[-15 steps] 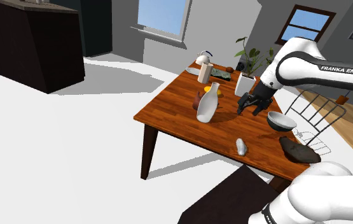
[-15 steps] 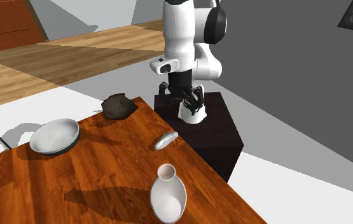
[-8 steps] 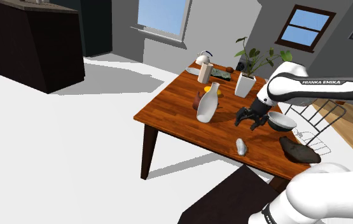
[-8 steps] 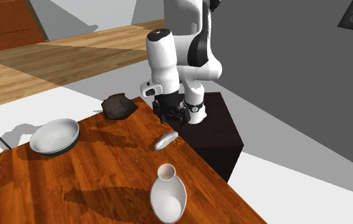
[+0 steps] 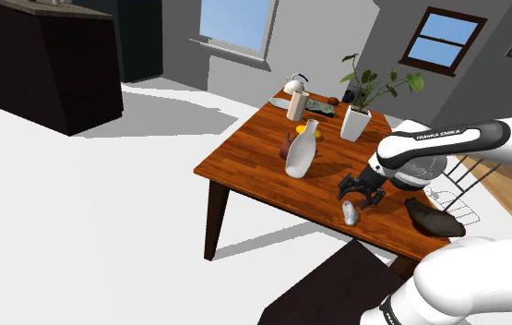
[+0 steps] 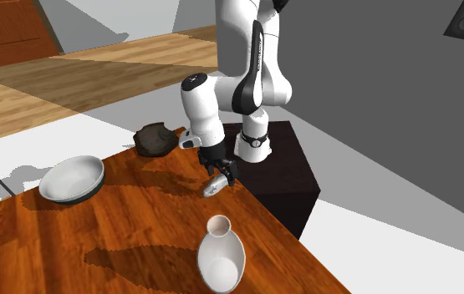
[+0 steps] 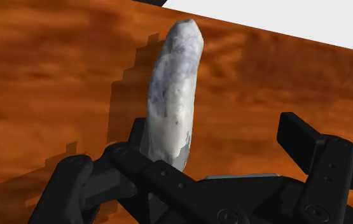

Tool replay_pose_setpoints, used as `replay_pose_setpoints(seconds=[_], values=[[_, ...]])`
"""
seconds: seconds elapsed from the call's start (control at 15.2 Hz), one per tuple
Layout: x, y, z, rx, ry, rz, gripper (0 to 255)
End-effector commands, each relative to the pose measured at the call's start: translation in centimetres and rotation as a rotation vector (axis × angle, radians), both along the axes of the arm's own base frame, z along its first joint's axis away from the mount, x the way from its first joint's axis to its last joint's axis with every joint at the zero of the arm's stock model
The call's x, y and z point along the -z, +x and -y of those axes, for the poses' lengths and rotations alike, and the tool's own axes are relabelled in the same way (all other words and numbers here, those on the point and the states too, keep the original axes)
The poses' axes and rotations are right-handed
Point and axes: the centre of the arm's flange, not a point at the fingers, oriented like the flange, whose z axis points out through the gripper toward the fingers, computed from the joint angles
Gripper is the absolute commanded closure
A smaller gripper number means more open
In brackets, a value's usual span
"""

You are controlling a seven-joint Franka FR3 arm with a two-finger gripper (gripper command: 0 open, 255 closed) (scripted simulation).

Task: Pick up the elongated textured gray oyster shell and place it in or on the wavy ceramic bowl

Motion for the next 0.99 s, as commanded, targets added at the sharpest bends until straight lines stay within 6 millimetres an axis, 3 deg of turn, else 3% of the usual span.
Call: replay_pose_setpoints(seconds=[0.0,0.26,0.79,0.86,0.92], values=[[1.2,0.2,0.0,0.005,0.001,0.000,0],[3.6,0.5,-0.4,0.005,0.001,0.000,0],[3.6,0.5,-0.4,0.005,0.001,0.000,0],[3.6,0.5,-0.4,0.005,0.001,0.000,255],[3.6,0.5,-0.4,0.005,0.001,0.000,255]])
